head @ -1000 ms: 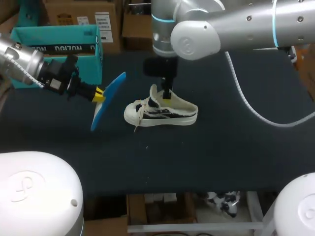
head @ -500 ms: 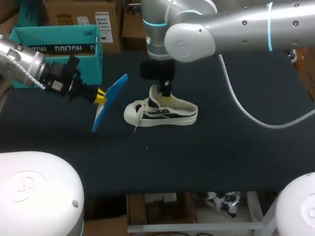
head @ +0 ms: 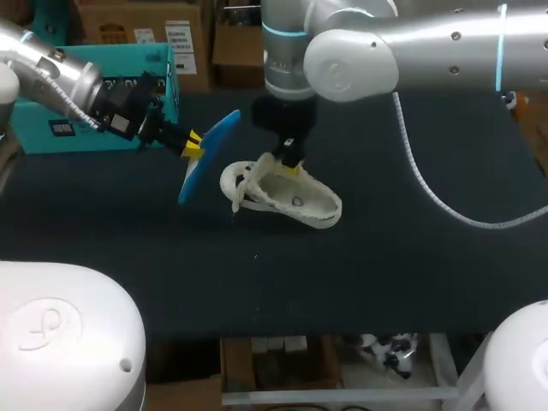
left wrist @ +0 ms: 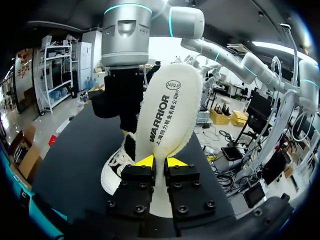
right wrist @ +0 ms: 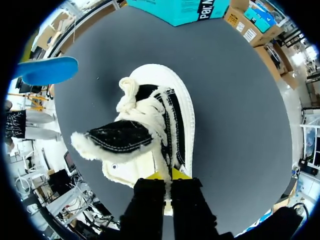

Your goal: Open the shoe tongue, take the insole out of the shoe, put the insole back into the shoe, and pack the shoe into the shoebox

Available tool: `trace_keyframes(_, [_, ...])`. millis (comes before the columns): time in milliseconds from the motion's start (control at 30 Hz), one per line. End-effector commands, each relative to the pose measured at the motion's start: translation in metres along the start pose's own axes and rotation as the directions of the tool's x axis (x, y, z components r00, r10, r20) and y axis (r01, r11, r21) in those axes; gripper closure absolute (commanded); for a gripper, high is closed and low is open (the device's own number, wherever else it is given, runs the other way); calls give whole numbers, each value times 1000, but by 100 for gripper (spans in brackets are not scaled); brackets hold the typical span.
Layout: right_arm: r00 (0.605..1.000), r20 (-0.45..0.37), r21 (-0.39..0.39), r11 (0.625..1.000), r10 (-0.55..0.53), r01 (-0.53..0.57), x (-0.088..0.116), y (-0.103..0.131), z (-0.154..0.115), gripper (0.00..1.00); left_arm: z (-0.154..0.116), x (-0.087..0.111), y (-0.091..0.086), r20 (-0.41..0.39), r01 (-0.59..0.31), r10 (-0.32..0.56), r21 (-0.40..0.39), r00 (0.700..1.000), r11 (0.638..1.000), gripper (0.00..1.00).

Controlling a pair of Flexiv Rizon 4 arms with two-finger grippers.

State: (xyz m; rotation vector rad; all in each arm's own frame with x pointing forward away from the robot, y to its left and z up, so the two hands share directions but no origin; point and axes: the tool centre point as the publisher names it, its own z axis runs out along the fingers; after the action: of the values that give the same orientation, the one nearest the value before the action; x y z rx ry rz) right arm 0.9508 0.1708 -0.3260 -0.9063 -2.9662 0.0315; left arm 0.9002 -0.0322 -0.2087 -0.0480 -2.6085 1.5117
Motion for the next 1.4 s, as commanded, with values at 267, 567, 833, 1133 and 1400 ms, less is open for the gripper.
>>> trace_keyframes(267, [955, -78, -178, 939, 286, -295, 26, -11, -10, 100, 18, -52, -27, -294, -98, 94, 3, 951, 995, 100])
trace_keyframes(567, [889, -161, -257, 852, 428, -457, 35, -13, -4, 100, 29, -75, -45, -376, -150, 142, 8, 916, 989, 100])
trace_keyframes(833, [849, -215, -299, 794, 484, -528, 29, -22, 13, 100, 38, -86, -44, -407, -158, 147, 6, 902, 987, 100])
trace_keyframes(1133, [843, -221, -315, 782, 490, -537, 22, -29, 16, 0, 38, -81, -42, -403, -163, 151, 7, 903, 987, 100])
trace_keyframes(1400, [822, -211, -313, 760, 529, -570, 25, -54, -4, 0, 39, -57, -46, -409, -222, 226, 56, 884, 973, 100])
